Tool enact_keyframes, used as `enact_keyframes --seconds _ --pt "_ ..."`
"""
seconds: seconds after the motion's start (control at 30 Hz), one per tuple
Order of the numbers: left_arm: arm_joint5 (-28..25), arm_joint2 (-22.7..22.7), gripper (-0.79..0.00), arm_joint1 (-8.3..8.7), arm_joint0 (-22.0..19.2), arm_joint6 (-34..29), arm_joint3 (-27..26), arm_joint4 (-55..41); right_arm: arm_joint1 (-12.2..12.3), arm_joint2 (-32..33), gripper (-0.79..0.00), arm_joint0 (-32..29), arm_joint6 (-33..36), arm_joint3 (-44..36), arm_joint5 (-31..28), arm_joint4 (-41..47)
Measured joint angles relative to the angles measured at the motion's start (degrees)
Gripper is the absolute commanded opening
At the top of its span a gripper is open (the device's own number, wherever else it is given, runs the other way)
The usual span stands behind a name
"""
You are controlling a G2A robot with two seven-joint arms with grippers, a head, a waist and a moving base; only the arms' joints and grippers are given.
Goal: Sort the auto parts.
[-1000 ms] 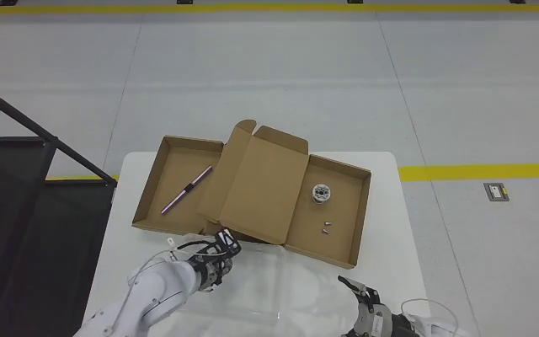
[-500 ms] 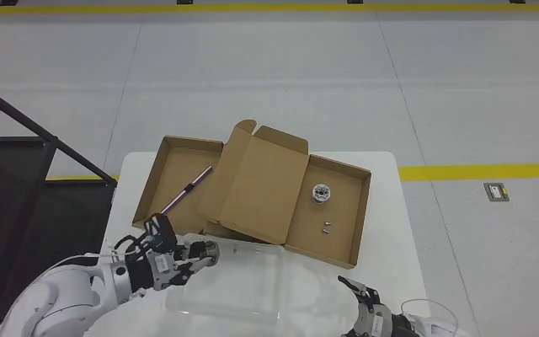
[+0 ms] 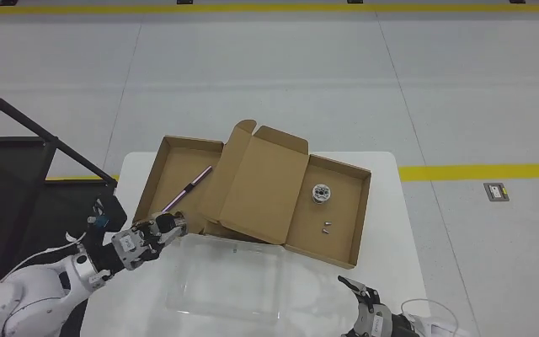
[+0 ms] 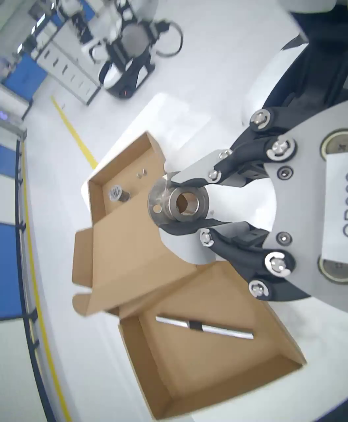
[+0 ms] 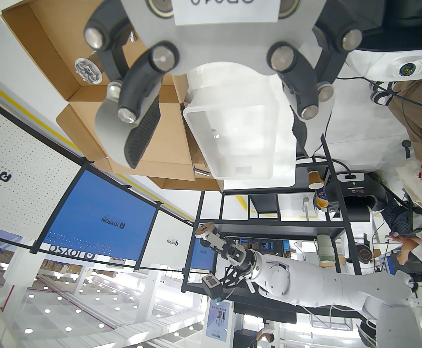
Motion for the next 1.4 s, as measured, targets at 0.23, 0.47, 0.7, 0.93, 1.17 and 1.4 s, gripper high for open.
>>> enact_keyframes --seconds 0.23,0.47,0.7,0.93,1.17,1.4 --pt "25.22 9.49 -0.785 -1.62 -10.65 -1.85 5.56 13.67 0.00 0.00 0.000 0.00 0.00 0.00 0.00 0.00" --pt "30.33 15.28 -0.785 -2.52 -19.05 -4.77 11.26 14.87 0.00 0.00 0.000 0.00 0.00 0.00 0.00 0.00" --pt "30.31 15.22 -0.785 -2.51 -18.81 -4.74 11.21 14.86 0.00 0.00 0.000 0.00 0.00 0.00 0.00 0.00" --pt "32.50 17.62 -0.785 -3.25 -22.56 -7.20 15.28 15.37 0.00 0.00 0.000 0.00 0.00 0.00 0.00 0.00" --pt "36.09 29.00 -0.785 -6.82 -36.30 -6.21 31.56 15.17 0.00 0.00 0.000 0.00 0.00 0.00 0.00 0.00" --pt "36.75 40.78 -0.785 -12.38 -50.45 -4.62 50.71 12.35 0.00 0.00 0.000 0.00 0.00 0.00 0.00 0.00"
